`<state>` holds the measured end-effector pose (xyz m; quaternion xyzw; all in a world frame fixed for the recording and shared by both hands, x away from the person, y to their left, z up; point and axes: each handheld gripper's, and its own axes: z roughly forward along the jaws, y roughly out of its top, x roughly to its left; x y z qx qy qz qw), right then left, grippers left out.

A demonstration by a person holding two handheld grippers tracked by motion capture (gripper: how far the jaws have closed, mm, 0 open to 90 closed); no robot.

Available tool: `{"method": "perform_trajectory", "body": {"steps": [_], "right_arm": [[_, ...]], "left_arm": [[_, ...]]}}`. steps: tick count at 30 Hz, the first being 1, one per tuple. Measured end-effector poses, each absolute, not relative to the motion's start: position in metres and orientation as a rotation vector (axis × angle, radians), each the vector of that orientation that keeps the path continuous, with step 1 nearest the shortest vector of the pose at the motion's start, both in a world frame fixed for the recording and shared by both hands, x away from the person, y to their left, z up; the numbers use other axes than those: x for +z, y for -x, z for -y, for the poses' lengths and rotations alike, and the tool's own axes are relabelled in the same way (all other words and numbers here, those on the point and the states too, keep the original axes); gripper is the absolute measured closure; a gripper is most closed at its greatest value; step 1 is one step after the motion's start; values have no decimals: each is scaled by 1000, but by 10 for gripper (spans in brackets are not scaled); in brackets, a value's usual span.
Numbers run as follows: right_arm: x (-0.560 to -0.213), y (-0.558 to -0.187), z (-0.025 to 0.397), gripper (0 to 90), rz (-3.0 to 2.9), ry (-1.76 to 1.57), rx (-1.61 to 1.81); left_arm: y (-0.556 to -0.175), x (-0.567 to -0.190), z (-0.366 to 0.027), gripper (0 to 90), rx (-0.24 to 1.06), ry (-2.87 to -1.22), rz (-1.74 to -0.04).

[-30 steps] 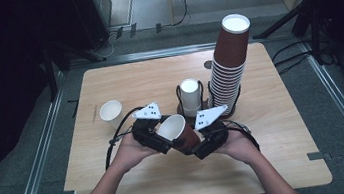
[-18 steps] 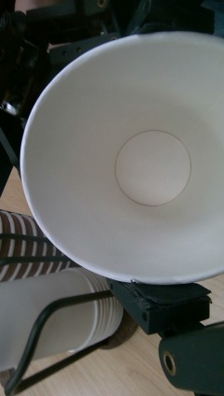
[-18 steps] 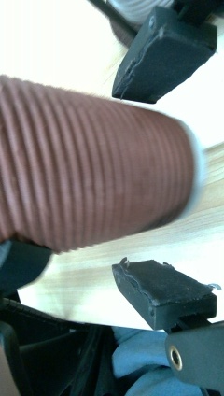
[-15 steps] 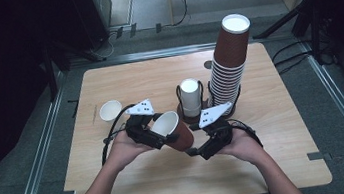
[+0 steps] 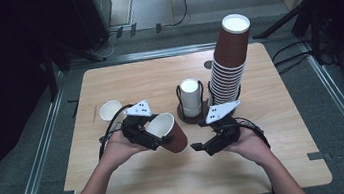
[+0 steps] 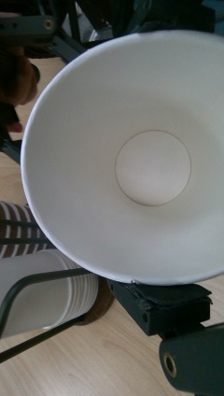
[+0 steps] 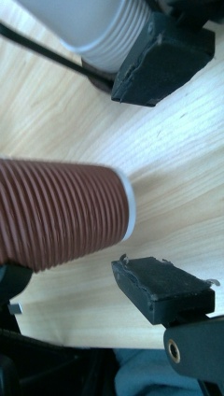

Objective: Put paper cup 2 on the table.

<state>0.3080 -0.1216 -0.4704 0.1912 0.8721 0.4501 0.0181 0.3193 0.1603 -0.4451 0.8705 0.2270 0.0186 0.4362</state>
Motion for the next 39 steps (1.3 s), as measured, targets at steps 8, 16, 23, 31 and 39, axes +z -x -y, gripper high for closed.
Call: {"method": "perform_trajectory", "body": {"steps": [8, 16, 23, 31, 39], "right_arm": [[-469, -306, 135, 159, -2664, -641, 1387], [-471, -306, 140, 159, -2658, -671, 1371], [-471, -308, 140, 180, -2641, -655, 1350], [-469, -309, 139, 184, -2645, -651, 1382], [-471, -311, 138, 193, -2654, -644, 1387]], "left_arm": [[-317, -445, -171, 90, 59, -2197, -555], [-313, -445, -187, 89, 72, -2216, -576], [-308, -444, -203, 85, 78, -2227, -592], [-300, -443, -226, 85, 109, -2225, -623], [-293, -442, -245, 85, 126, -2212, -678]]}}
